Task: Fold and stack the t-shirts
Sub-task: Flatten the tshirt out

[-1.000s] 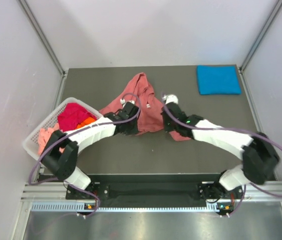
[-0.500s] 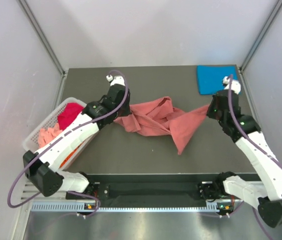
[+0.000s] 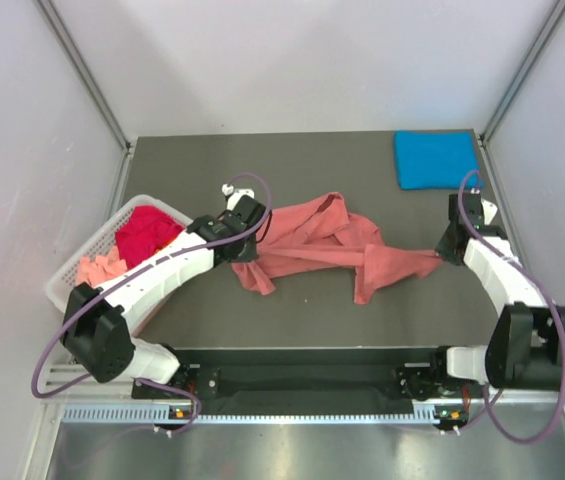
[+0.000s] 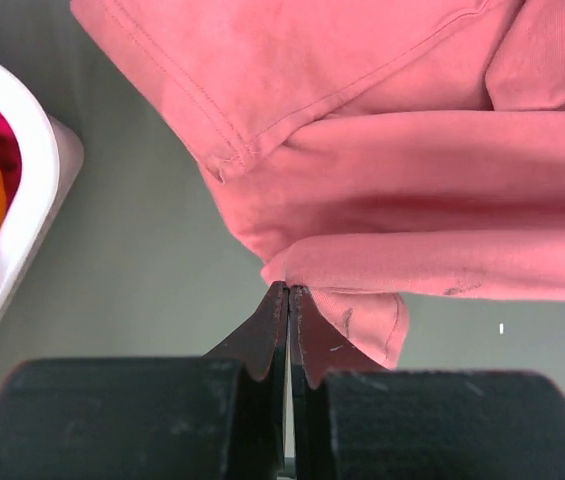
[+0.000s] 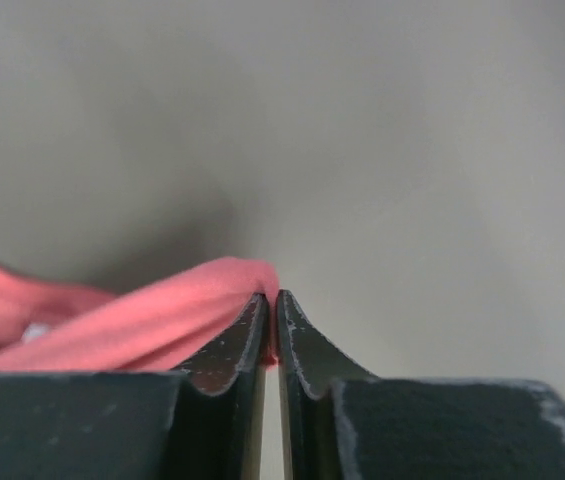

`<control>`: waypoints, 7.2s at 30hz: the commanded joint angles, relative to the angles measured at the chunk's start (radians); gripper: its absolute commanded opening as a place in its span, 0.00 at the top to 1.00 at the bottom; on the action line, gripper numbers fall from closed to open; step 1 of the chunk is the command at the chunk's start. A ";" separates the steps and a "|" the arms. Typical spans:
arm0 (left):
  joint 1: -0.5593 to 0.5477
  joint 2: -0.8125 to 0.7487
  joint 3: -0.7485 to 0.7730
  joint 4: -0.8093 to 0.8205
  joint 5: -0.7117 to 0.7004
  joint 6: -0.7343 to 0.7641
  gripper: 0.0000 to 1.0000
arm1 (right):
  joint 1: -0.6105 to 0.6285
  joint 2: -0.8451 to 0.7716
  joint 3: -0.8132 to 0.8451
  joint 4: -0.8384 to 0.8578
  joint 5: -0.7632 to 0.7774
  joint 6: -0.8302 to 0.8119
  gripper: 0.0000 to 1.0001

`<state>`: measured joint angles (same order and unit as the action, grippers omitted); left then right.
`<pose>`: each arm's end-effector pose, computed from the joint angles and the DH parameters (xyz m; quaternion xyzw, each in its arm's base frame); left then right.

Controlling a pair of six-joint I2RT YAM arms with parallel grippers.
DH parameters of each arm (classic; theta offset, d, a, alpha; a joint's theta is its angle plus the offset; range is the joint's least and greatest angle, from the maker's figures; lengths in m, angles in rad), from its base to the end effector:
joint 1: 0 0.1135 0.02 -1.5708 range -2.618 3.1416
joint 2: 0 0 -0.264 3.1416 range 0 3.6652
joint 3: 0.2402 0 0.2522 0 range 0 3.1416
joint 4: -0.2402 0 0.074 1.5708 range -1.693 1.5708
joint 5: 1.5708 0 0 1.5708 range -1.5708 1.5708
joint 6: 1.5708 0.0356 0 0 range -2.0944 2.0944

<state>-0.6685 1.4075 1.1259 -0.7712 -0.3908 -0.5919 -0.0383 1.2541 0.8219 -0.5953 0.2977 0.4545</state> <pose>0.2297 -0.1641 0.2707 -0.0134 0.9495 0.0036 0.3136 0.2406 -0.0197 0.2238 0.2710 0.9142 -0.0850 0.2891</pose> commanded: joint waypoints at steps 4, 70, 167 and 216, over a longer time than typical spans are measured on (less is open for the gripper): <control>0.004 -0.044 -0.032 -0.002 0.044 -0.036 1.00 | -0.020 0.068 0.187 -0.047 0.003 0.033 0.74; 0.004 0.005 -0.008 0.098 0.141 0.067 1.00 | 0.282 -0.294 0.156 -0.256 0.261 0.231 1.00; 0.081 0.381 -0.100 0.763 0.943 0.253 0.56 | 0.117 -0.395 0.260 -0.153 -0.005 0.026 1.00; 0.037 -0.306 0.996 -0.211 0.477 0.216 1.00 | 0.044 -0.481 1.321 -0.436 0.296 -0.016 1.00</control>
<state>-0.6304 1.1427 2.1239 -1.0657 0.0212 -0.3817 0.0208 0.7288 2.1185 -0.9871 0.5545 0.4755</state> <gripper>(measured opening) 0.019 0.020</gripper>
